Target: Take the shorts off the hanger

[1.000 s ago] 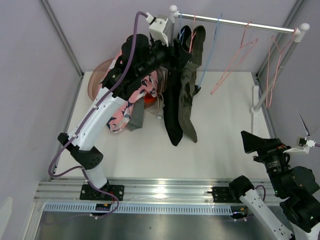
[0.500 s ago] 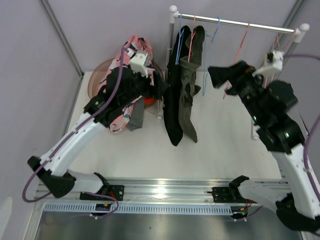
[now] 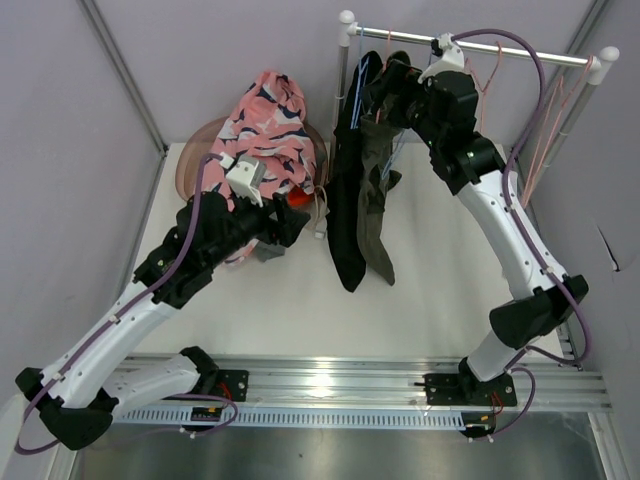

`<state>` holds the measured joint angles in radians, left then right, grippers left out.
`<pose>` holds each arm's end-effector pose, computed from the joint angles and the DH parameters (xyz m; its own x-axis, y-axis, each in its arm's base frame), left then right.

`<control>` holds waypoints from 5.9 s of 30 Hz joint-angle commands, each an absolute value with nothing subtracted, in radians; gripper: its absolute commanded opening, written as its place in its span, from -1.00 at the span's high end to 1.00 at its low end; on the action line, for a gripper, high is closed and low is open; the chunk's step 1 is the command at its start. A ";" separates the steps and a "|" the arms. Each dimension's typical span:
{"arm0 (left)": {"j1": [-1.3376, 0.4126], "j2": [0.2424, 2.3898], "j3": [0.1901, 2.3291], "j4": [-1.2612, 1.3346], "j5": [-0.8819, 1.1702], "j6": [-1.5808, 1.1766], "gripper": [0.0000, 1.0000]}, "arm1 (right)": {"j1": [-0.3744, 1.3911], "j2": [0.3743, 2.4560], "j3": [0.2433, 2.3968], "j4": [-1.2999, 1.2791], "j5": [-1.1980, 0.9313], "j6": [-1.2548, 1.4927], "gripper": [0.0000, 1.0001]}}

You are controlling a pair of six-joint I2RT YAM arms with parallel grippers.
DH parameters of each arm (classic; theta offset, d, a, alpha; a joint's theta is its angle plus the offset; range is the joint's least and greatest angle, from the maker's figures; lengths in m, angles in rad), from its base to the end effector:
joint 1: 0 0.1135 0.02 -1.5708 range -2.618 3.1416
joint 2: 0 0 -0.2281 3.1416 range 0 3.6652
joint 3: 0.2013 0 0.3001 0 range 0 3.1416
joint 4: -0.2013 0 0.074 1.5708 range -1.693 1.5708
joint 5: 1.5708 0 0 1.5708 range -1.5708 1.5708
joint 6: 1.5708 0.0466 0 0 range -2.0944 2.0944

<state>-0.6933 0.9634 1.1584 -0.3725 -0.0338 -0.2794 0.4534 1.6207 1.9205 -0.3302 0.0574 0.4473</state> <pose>0.2205 -0.1811 0.3954 -0.2996 -0.1094 -0.9478 0.5519 0.7904 -0.2657 0.3743 0.1794 0.4818 -0.1915 0.3871 -0.9020 -0.3360 0.8376 0.4308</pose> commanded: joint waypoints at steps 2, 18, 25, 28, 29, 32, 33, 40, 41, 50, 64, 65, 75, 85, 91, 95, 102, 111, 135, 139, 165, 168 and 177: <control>-0.690 0.911 1.124 -0.359 -0.008 -0.273 -0.58 | 0.420 1.664 2.035 -0.249 0.020 0.451 -0.99; -0.692 0.905 1.091 -0.350 -0.011 -0.224 -0.58 | 0.377 1.796 2.037 -0.195 -0.025 0.497 -0.51; -0.692 0.905 1.071 -0.339 -0.012 -0.222 -0.57 | 0.373 1.832 2.040 -0.181 -0.040 0.508 -0.12; -0.692 0.908 1.065 -0.336 -0.015 -0.219 -0.57 | 0.368 1.839 2.039 -0.179 -0.051 0.508 0.25; -0.692 0.908 1.060 -0.333 -0.015 -0.219 -0.57 | 0.367 1.841 2.039 -0.179 -0.054 0.506 0.33; -0.692 0.907 1.052 -0.328 -0.017 -0.219 -0.57 | 0.365 1.839 2.036 -0.179 -0.066 0.500 0.46; -0.692 0.907 1.046 -0.327 -0.017 -0.219 -0.57 | 0.365 1.838 2.034 -0.181 -0.067 0.497 0.51; -0.692 0.908 1.035 -0.310 -0.008 -0.219 -0.56 | 0.353 1.806 2.016 -0.181 -0.074 0.496 1.00; -0.690 0.908 1.031 -0.307 -0.008 -0.219 -0.56 | 0.353 1.786 2.011 -0.175 -0.074 0.494 1.00; -0.692 0.939 1.104 -0.264 0.200 -0.232 -0.58 | 0.353 1.638 1.982 -0.164 -0.034 0.480 1.00; -0.860 1.159 1.181 -0.010 0.286 -0.259 -0.67 | 0.354 1.404 1.803 -0.141 -0.002 0.512 1.00; -0.868 1.179 1.186 0.024 0.276 -0.261 -0.67 | 0.356 1.396 1.781 -0.138 -0.002 0.520 1.00; -0.986 1.373 1.232 0.211 0.233 -0.253 -0.66 | 0.368 1.362 1.732 -0.118 -0.002 0.555 1.00; -1.042 1.508 1.287 0.213 0.002 -0.210 0.91 | 0.368 1.328 1.726 -0.140 -0.002 0.560 1.00; -1.040 1.507 1.286 0.204 -0.101 -0.212 1.00 | 0.354 1.298 1.715 -0.164 0.031 0.557 1.00; -1.060 1.431 1.207 0.225 -0.129 -0.218 1.00 | 0.345 1.293 1.720 -0.169 0.032 0.557 1.00; -1.202 1.255 1.017 0.236 -0.254 -0.215 1.00 | 0.293 1.347 1.792 -0.193 0.020 0.563 1.00; -1.324 1.120 0.659 0.265 -0.330 -0.328 1.00 | 0.247 1.440 1.951 -0.255 -0.017 0.589 1.00; -1.158 1.266 0.846 0.245 -0.333 -0.311 1.00 | 0.290 1.308 1.900 -0.424 -0.144 0.629 0.98; -1.160 1.200 0.707 0.233 -0.370 -0.405 1.00 | 0.444 1.393 2.011 -0.864 0.004 0.479 -0.47; -1.058 0.833 1.407 -0.374 -0.531 -0.214 1.00 | 0.448 0.888 1.155 -1.003 0.324 0.726 -0.61; -1.052 1.035 1.691 -0.443 -0.546 -0.045 1.00 | 0.448 0.903 1.140 -0.970 0.293 0.732 -0.59; -0.516 1.563 2.423 -0.604 -0.232 -0.024 1.00 | 0.448 0.858 1.083 -0.939 0.278 0.727 -0.61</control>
